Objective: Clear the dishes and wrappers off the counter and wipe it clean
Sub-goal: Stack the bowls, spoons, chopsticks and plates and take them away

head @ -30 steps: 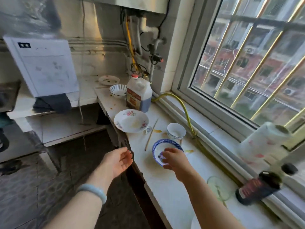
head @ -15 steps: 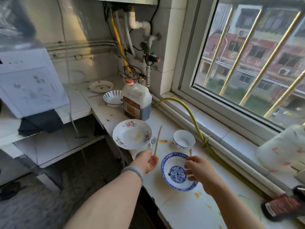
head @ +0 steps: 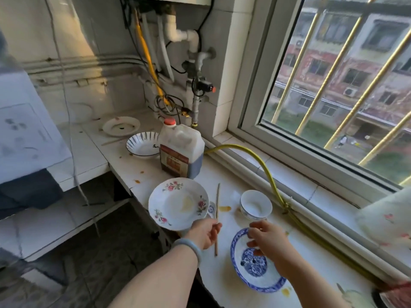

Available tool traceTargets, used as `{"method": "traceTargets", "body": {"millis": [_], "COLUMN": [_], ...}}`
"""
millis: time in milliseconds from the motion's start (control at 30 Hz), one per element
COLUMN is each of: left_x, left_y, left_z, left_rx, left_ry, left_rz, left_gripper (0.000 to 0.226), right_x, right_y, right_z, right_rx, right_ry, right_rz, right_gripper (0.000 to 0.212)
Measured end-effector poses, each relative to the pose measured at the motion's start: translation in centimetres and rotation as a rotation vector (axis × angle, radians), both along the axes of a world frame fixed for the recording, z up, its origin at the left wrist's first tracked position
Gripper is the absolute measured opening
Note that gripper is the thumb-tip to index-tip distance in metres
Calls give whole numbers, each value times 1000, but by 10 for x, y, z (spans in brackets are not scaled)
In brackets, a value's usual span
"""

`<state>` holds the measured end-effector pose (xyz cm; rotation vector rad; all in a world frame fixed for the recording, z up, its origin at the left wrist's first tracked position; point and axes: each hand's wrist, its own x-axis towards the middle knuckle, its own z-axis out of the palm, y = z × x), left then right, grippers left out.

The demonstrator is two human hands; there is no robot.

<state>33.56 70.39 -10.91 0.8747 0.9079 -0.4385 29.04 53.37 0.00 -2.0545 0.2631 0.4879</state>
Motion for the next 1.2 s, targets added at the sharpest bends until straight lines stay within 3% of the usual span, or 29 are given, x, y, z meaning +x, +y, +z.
{"method": "traceTargets", "body": {"millis": [200, 367, 500, 600, 700, 867, 967, 1133, 1200], "left_x": [-3, -36, -62, -75, -80, -85, -95, -118, -128], "left_y": [-8, -31, -55, -76, -100, -141, -175, -235, -253], "left_z": [22, 56, 75, 89, 95, 101, 110, 113, 113], "left_rx": [-98, -78, -4, 38, 38, -176, -329, -177, -141], "left_ry": [-48, -119, -253, -321, -344, -348, -386, -398, -392], "left_rz": [-84, -381, -663, -905, -1033, -907, -843, -729, -765], "left_gripper": [17, 15, 12, 20, 27, 31, 21, 22, 23], "right_x": [-8, -22, -30, -38, -52, -77, -94, -127, -141], "right_y": [-7, -11, -22, -35, -55, -87, -107, -149, -170], "right_z": [-14, -19, -21, -16, -9, -2, -5, 5, 10], "right_rx": [16, 37, 115, 168, 186, 168, 101, 1, 64], "right_ry": [38, 6, -31, -39, -46, -104, -125, -206, -211], "right_rz": [-93, -190, -329, -434, -496, -589, -625, -636, -688], "right_gripper": [18, 17, 39, 16, 20, 23, 29, 26, 21]}}
